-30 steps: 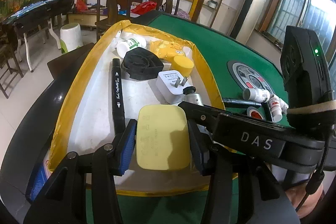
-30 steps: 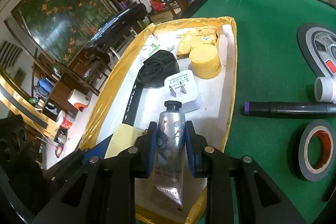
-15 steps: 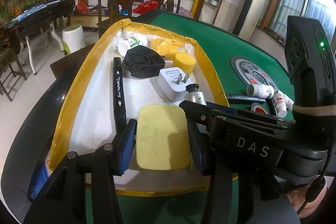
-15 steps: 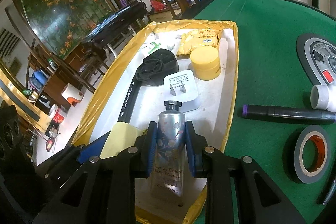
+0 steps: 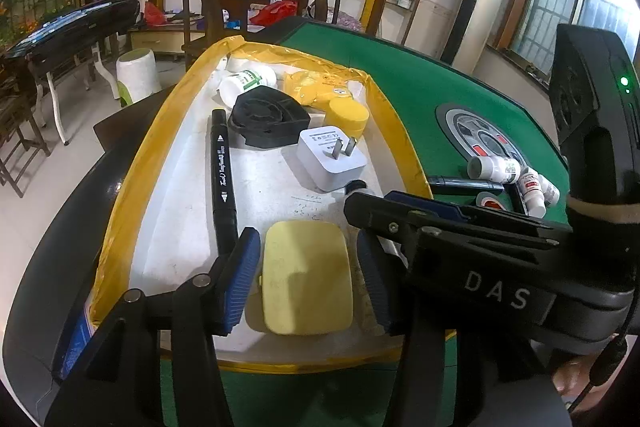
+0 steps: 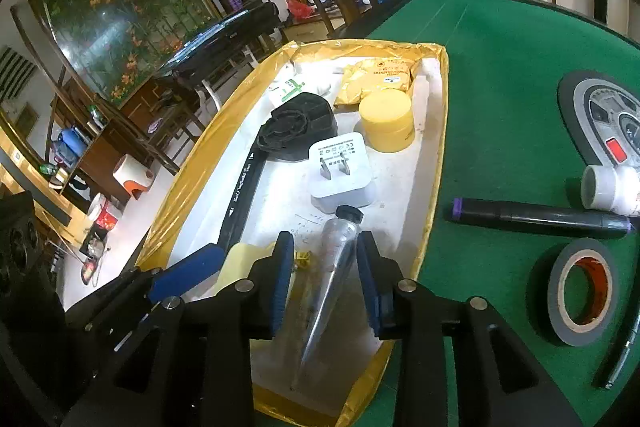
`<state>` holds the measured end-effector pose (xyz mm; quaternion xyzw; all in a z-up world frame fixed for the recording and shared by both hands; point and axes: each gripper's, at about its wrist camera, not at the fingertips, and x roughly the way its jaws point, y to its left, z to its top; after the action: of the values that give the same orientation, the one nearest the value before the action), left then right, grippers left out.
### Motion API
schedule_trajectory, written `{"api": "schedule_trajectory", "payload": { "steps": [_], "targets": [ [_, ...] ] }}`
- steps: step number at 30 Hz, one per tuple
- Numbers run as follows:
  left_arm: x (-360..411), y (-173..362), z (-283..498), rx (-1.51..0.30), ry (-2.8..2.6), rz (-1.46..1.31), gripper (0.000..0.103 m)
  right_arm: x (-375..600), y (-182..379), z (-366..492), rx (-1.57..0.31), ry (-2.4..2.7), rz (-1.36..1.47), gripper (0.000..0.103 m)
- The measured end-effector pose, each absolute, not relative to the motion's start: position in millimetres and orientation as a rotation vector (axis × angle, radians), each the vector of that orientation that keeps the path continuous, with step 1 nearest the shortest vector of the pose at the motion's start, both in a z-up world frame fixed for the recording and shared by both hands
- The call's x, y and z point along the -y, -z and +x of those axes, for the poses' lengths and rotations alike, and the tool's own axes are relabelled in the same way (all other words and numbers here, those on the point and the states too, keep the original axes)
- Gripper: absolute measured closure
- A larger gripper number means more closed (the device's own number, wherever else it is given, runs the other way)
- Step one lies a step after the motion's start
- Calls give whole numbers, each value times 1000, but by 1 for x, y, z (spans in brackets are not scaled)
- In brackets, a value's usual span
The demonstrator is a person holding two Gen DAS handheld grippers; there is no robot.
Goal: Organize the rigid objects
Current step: 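Open the left tool to drop the yellow case while the right tool releases the tube, then move the left tool to the black tape roll while the right tool moves to a white bottle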
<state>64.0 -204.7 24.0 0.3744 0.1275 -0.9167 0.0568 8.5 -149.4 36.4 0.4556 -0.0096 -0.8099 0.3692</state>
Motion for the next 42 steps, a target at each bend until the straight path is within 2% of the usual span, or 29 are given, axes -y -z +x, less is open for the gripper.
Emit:
{"api": "schedule_trajectory", "payload": {
  "steps": [15,20,27,30,33,39,40,42],
  "targets": [
    [203,-25,65,-388,2781,1123,54,138,-43,14,60,2065,1146,72],
    [202,-27,67,-385,2799,1114,49,126,-49,14,94,2067,1130,72],
    [202,-35,72,-415,2812,1102,49,86,-63,9,126,2113,1092,72],
    [197,-49,75,-406,2830,1074,49,51,-69,1,177,2162,1073,71],
    [184,-63,76,-363,2862,1056,49,15,-73,-8,237,2214,1063,66],
    [142,-76,67,-257,2931,1096,49,-48,-73,-26,384,2281,1084,66],
    [134,-76,65,-240,2944,1110,48,-55,-74,-29,405,2288,1089,66],
    [114,-75,57,-196,2968,1147,39,-72,-74,-32,456,2311,1098,66]
  ]
}}
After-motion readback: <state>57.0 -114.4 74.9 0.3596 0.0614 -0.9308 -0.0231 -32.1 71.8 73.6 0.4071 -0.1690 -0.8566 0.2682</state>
